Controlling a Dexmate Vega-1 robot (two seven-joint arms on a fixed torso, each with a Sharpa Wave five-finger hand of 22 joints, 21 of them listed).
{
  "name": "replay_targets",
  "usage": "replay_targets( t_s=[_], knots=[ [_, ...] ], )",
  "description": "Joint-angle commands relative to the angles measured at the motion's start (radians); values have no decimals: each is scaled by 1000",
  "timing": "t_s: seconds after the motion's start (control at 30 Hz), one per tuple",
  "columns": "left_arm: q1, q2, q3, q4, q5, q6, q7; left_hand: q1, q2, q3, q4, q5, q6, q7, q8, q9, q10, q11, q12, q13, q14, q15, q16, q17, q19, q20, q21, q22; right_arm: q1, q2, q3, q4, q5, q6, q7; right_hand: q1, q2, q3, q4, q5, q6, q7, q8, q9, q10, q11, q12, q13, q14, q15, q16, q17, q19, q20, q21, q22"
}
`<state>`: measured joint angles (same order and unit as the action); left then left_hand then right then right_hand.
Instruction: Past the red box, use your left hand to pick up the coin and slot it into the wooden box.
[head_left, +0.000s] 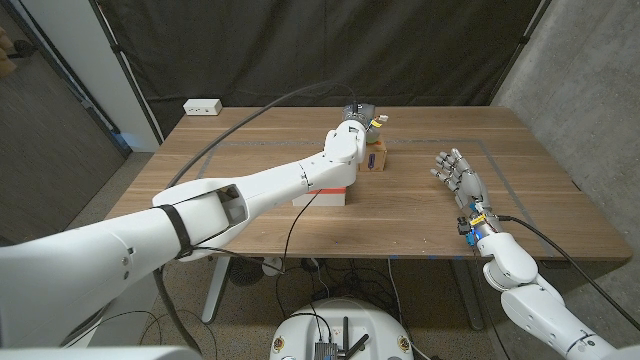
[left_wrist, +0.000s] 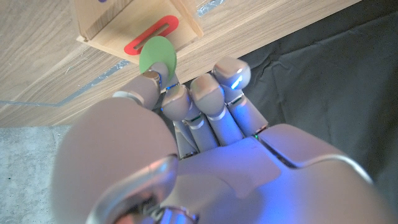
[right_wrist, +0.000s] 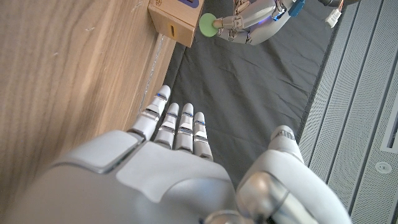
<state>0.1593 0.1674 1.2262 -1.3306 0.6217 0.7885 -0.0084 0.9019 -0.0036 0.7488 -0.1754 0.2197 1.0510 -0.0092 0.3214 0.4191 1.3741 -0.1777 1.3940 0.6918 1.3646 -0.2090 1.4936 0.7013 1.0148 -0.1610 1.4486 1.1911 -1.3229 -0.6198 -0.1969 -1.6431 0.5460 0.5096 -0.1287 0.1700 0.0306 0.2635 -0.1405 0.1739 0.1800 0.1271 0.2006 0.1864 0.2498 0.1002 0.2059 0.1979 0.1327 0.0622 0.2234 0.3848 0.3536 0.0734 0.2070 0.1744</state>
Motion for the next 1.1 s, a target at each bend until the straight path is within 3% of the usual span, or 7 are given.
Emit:
replay_targets(
  t_s=[0.03,1.1],
  knots=[
    [-10,-20,2,49,-29,-18,18,19,23,-4,1,6,61,54,106,3,-3,-1,4,5,-6,-2,-5,1,-6,-50,4,1,10,0,-3,14,4,1,7,-8,1,1,-2,3,3,-3,-2,1,8,1,-2,1,4,7,3,2,3,3,-2,3],
    [-19,-25,31,71,-64,-36,-7,21,22,-9,0,7,58,52,113,-1,-2,-2,-1,3,-7,-2,-7,2,-8,-50,1,-8,8,-4,-4,5,16,-2,13,-10,2,1,-1,3,6,-6,-2,1,19,3,1,2,7,8,4,0,5,6,-3,3]
  ],
)
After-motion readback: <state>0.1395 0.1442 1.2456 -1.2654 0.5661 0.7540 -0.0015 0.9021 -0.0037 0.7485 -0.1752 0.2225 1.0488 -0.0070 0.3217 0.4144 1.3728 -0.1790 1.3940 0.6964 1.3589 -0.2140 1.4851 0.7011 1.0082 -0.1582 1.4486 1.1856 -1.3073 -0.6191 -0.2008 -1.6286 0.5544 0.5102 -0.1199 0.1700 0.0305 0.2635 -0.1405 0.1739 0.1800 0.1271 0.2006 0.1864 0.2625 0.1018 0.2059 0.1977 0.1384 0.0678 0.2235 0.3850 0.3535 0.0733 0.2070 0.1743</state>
